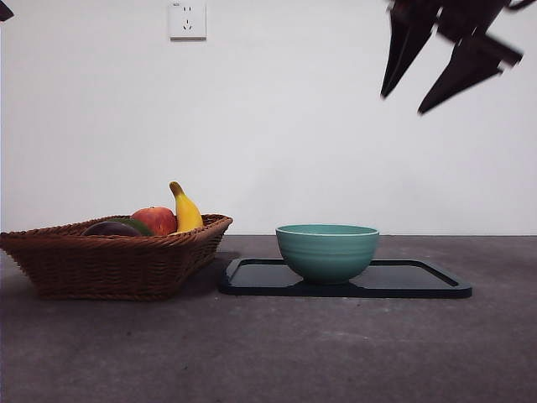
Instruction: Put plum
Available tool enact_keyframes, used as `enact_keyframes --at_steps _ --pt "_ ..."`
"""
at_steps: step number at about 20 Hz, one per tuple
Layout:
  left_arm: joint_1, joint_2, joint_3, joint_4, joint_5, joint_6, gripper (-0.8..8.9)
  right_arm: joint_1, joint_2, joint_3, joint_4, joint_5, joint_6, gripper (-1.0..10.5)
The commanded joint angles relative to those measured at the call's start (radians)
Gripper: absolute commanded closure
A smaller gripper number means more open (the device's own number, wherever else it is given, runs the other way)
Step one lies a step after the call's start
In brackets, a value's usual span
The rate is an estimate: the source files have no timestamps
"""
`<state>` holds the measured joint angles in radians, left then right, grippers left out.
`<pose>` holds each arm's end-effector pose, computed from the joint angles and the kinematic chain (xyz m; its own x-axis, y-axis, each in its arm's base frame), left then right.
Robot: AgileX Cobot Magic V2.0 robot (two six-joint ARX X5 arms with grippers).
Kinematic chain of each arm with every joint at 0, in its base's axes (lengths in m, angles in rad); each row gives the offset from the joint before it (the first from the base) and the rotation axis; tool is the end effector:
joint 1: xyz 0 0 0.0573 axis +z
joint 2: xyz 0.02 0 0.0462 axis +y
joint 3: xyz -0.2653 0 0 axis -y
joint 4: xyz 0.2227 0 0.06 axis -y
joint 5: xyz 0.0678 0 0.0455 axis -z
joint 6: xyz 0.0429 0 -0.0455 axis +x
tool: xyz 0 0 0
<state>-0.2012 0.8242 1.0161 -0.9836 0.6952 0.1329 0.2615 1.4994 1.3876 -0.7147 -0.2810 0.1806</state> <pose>0.1099 -0.0505 0.3279 0.4007 -0.7354 -0.5464 0.6816 0.6378 -0.3586 0.2896 0.0898 0.3227 0.5571 0.4362 -0.7067 -0.2953 0.8994 0.3224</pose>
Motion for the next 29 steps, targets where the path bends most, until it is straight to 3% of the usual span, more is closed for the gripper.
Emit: enact_keyframes --at_steps 1,15,19,24,29 --pt "-0.003 0.004 0.021 0.011 0.005 0.011 3.55 0.003 0.084 0.032 0.020 0.001 -0.020 6.7" --pt "-0.003 0.005 0.021 0.011 0.005 0.011 3.55 0.042 0.364 0.032 0.098 0.003 -0.036 6.7" --pt "-0.003 0.005 0.021 0.010 0.005 0.011 3.55 0.058 0.414 0.032 0.105 0.051 -0.039 6.7" --pt "-0.003 0.005 0.021 0.010 0.005 0.010 3.55 0.060 0.422 0.032 0.128 0.054 -0.039 9.2" --pt "-0.003 0.005 0.021 0.010 0.005 0.009 3.55 0.059 0.408 0.034 0.146 0.054 -0.038 9.4"
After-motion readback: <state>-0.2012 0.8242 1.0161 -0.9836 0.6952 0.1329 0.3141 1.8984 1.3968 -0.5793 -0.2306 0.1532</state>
